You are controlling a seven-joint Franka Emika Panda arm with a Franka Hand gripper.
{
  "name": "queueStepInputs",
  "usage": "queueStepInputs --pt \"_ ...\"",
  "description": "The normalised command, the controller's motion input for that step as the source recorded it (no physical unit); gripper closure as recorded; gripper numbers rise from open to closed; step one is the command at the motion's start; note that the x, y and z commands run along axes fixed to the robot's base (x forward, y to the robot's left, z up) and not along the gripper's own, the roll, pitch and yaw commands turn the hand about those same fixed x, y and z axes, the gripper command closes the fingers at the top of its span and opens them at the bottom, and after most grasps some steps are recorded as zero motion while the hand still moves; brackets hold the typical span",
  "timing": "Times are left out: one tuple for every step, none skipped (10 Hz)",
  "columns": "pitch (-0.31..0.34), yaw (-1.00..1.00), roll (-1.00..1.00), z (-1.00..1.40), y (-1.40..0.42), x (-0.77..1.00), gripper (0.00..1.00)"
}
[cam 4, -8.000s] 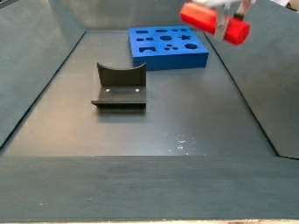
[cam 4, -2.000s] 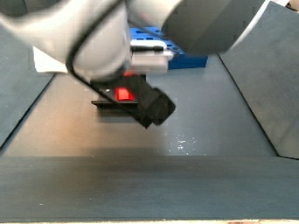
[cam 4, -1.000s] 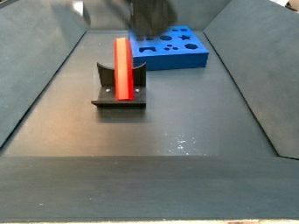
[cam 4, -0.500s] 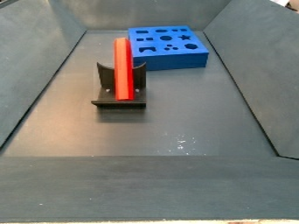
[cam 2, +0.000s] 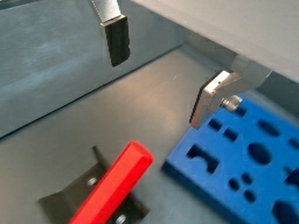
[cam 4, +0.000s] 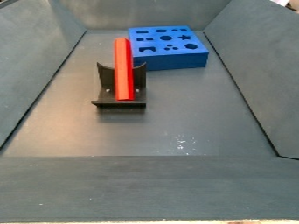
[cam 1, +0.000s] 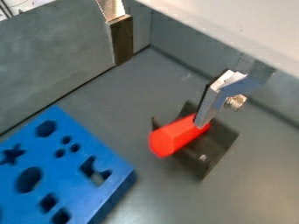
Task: Pick up the hexagon object. Move up. Place the hexagon object on the fixture. Regrasp the hexagon object. Move to above the board. Insert the hexagon object.
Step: Regrasp the hexagon object.
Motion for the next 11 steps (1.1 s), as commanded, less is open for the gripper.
queueStepInputs --pt "0.006 0.03 1.00 0.01 -0.02 0.00 0.00" --pt "0.010 0.03 1.00 0.01 -0.02 0.00 0.00" --pt "0.014 0.03 1.00 0.00 -0.02 0.00 0.00" --pt "0.027 0.03 1.00 0.01 -0.02 0.02 0.00" --pt "0.032 0.03 1.00 0.01 -0.02 0.03 0.00" --pt "0.044 0.04 1.00 -0.01 -0.03 0.04 0.00" --pt "0.061 0.04 1.00 0.00 -0.03 0.06 0.00" --pt "0.076 0.05 1.00 0.00 -0.03 0.07 0.00" --pt "0.087 0.06 1.00 0.00 -0.04 0.08 0.00" --pt "0.118 0.07 1.00 -0.01 -0.04 0.09 0.00" --pt "0.148 0.09 1.00 -0.01 -0.04 0.10 0.00"
